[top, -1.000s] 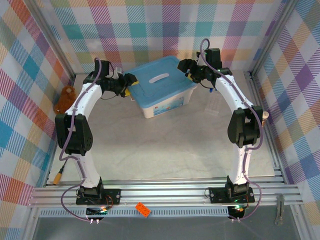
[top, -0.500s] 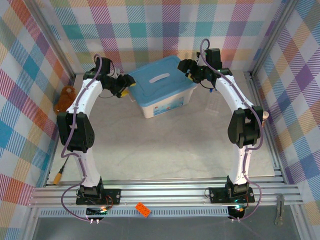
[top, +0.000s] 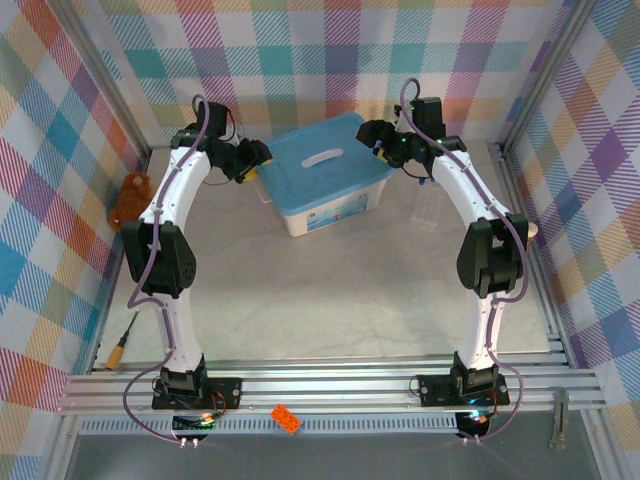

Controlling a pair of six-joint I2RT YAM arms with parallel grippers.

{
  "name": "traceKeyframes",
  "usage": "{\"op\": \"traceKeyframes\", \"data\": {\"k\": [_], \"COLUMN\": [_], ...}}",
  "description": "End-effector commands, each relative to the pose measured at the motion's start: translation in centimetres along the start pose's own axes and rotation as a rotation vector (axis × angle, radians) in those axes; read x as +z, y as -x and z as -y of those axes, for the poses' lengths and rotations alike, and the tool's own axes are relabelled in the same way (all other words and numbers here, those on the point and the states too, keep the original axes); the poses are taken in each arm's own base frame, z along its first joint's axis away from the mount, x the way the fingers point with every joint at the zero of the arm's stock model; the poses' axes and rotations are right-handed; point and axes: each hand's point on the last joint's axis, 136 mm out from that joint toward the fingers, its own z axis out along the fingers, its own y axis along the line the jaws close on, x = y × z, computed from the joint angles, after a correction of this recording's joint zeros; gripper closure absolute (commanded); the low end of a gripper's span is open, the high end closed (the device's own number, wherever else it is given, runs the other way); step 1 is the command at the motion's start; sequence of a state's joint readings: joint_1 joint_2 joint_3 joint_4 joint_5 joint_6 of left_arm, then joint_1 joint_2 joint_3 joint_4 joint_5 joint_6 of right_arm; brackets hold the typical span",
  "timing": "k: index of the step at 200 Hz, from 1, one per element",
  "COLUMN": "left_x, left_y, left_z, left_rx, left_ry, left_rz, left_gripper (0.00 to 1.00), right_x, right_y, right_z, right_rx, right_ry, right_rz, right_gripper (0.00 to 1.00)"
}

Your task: Organize the chemistry lab equipment

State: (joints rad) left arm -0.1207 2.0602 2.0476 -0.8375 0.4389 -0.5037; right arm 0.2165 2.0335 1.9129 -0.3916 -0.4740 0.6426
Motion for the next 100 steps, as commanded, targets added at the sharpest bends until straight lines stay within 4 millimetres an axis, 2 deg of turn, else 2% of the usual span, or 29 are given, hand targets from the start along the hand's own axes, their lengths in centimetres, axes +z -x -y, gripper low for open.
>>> {"op": "traceKeyframes", "data": {"k": [1, 34, 52, 76, 78, 100], "left_x": [0.2, 1.4, 1.4, 0.1, -0.1, -1.1], "left_y": [-0.1, -0.1, -0.1, 0.3, 0.4, 1.0], "left_z": [0.7, 0.0, -0.7, -0.7, -0.6, 0.5], "left_rx": [0.021, 0.007, 0.002, 0.006, 0.008, 0.017], "left_ry": [0.002, 0.023, 0.050, 0.065, 0.063, 0.036], "left_rz": [-0.006, -0.020, -0.014, 0.043, 0.051, 0.081], "left_gripper": [0.44, 0.45, 0.45, 0.45, 0.45, 0.45], "right_x": [-1.6, -1.0, -0.8, 0.3, 0.2, 1.6], "right_y": [0.2, 0.3, 0.6, 1.1, 1.4, 1.6], "right_z": [-1.1, -0.8, -1.0, -0.7, -1.1, -0.9], "right_rx": [-0.034, -0.026, -0.036, -0.024, -0.030, -0.010], "right_ry": [-0.009, -0.004, 0.007, 0.015, 0.023, 0.035], "right_rz": [0.017, -0.003, 0.002, -0.026, -0.022, -0.053], "right_gripper": [0.20, 0.20, 0.20, 0.20, 0.20, 0.20]}}
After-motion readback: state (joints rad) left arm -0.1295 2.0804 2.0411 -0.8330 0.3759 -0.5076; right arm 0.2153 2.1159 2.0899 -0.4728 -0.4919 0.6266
